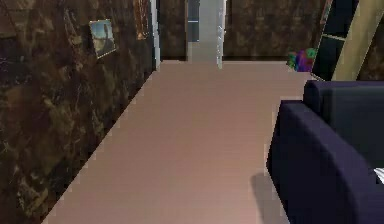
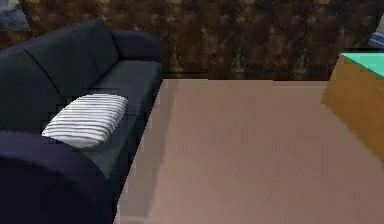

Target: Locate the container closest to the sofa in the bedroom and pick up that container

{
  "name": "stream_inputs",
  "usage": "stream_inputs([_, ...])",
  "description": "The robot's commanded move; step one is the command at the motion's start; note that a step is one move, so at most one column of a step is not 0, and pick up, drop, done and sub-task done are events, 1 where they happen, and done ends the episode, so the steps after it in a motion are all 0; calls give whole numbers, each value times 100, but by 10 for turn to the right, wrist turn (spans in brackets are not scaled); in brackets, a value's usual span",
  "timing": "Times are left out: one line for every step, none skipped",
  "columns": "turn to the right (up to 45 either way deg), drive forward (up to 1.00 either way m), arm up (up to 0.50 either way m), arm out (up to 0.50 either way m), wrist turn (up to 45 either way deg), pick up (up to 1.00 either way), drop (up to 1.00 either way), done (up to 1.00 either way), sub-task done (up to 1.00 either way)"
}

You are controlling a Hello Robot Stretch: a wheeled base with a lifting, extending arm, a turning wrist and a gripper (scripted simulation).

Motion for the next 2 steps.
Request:
stream_inputs([30, 0, 0, 0, 0, 0, 0, 0, 0])
stream_inputs([0, 100, 0, 0, 0, 0, 0, 0, 0])
